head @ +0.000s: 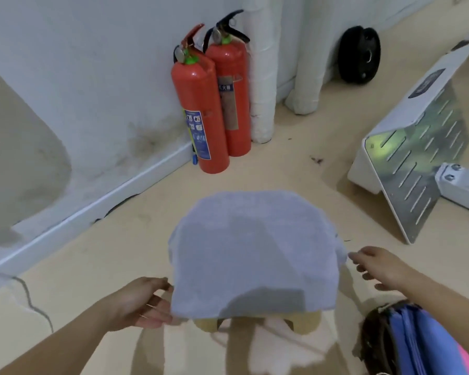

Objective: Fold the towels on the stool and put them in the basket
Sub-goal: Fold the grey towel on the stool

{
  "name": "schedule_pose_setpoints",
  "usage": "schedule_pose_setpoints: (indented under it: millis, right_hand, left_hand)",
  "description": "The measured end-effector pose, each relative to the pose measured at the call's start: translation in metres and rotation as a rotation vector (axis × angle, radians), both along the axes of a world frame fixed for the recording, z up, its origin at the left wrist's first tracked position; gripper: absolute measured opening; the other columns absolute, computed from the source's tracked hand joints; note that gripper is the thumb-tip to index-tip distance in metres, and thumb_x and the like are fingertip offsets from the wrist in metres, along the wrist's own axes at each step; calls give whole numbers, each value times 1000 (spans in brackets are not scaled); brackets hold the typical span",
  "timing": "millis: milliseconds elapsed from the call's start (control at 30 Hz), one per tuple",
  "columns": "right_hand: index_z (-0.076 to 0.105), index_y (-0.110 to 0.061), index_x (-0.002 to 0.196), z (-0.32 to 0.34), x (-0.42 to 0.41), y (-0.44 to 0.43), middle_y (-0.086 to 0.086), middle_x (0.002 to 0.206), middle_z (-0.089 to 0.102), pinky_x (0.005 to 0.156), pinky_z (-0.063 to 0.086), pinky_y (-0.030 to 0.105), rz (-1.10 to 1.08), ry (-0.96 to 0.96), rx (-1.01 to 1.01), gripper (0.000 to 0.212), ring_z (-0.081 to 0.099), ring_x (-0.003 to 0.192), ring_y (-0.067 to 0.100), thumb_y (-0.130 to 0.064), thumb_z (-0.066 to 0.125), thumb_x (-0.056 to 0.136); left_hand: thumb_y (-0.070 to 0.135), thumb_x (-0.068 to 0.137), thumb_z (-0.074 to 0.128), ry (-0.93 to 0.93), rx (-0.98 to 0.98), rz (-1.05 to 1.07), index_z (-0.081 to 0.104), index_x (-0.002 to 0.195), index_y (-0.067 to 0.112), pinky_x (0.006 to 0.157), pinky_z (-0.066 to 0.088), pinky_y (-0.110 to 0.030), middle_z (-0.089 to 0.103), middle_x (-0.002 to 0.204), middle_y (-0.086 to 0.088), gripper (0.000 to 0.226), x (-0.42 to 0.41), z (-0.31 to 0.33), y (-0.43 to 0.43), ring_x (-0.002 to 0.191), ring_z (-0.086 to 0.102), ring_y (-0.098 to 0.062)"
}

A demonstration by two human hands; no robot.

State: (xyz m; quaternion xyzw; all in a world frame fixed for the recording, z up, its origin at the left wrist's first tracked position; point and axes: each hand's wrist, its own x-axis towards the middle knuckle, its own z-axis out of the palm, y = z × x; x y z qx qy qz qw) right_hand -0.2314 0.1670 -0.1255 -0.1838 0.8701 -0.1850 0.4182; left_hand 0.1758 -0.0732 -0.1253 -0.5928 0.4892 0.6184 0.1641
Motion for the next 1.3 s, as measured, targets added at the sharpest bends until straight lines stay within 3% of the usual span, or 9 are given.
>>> schedule_pose_setpoints:
  millis: [133, 267, 433, 567, 700, 833, 1000, 1133, 1300]
  right_hand:
    - [64, -30, 106, -10, 12, -23, -2, 109, 69, 73, 42, 33, 55, -362, 5, 51, 63, 95, 15, -67, 34, 89]
    - [66, -15, 94, -29, 12, -17, 6, 82, 54, 63, 37, 28, -37, -511, -145, 44, 48, 72, 18, -56, 53, 86]
    - [66, -7, 106, -31, 6, 1, 12, 87, 63, 65, 49, 31, -153, -594, -239, 27, 56, 69, 22, -28, 59, 90]
    - [59, -2, 111, -35, 3, 19, 16, 81, 58, 54, 53, 31, -216, -665, -207, 29, 48, 54, 20, -26, 51, 97]
    - [63, -8, 88, -24, 2, 25, 10, 66, 62, 57, 55, 33, -152, -620, -190, 7, 57, 50, 18, -7, 57, 91]
    - [60, -7, 96, -14, 12, 17, 9, 72, 67, 56, 56, 28, -149, -521, -184, 10, 64, 55, 17, -1, 54, 91]
    - [45, -10, 68, -7, 22, -3, 6, 52, 40, 40, 24, 17, -213, -185, -304, 25, 30, 43, 15, 2, 61, 83]
    - [51, -4, 64, 10, 17, -12, 5, 49, 39, 41, 21, 16, -320, -94, -437, 23, 24, 44, 13, 8, 61, 79]
    - [63, -4, 82, 74, 25, -28, 13, 78, 52, 59, 40, 31, -413, -154, -757, 16, 46, 71, 24, 12, 59, 81]
  left_hand:
    - [34, 93, 38, 195, 229, 11, 58, 86, 7, 56, 44, -25, 42, 69, -8, 34, -19, -24, 7, 55, 39, -21]
    - [28, 87, 48, 143, 113, 122, 58, 83, 11, 67, 45, -29, 49, 77, -11, 21, -14, -37, 19, 63, 32, -21]
    - [28, 85, 59, 73, -115, 189, 71, 92, 14, 69, 52, -33, 71, 86, -13, 20, -8, -37, 31, 75, 55, -23]
    - [17, 80, 56, 89, 15, 208, 60, 88, 1, 70, 55, -40, 61, 81, -19, 18, -6, -40, 45, 73, 59, -32]
    - [-6, 75, 44, 170, -125, 318, 50, 87, 2, 51, 50, -27, 54, 71, -19, 16, -14, -54, 61, 59, 54, -27]
    - [-12, 60, 47, 191, -280, 350, 55, 78, -1, 54, 50, -28, 53, 56, -11, 23, -17, -48, 60, 52, 51, -23]
    - [-16, 68, 54, 111, -513, 292, 61, 66, -2, 51, 50, -30, 59, 56, -14, 15, -24, -34, 48, 54, 54, -24]
    - [-12, 77, 58, 204, -684, 548, 66, 92, -3, 63, 49, -30, 64, 78, -15, 19, -17, -8, 13, 69, 58, -27]
    - [-16, 80, 54, 536, -726, 795, 60, 116, 12, 69, 50, -30, 58, 93, -12, 46, -22, 67, -5, 77, 58, -24]
